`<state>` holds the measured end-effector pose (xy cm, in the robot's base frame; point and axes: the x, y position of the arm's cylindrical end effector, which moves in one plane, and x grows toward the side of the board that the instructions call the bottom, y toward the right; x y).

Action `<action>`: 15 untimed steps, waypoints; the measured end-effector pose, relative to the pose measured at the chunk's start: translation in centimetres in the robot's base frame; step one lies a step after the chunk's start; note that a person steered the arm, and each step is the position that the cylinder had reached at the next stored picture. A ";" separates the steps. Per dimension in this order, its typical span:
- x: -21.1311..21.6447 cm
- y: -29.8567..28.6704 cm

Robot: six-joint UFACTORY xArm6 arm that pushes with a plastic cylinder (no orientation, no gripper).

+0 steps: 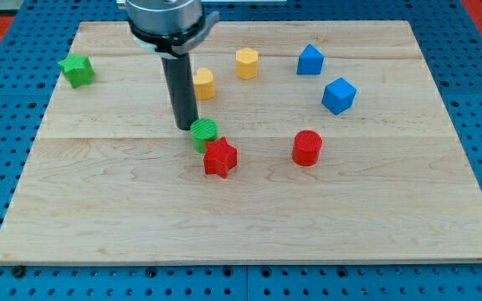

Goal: Move the green star to the top of the green circle

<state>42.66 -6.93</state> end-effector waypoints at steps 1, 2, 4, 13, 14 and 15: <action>0.7 1.7; 0.3 0.0; -2.5 -15.2; -0.7 -7.7; 0.4 -3.9; 1.4 -7.0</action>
<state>44.04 -13.97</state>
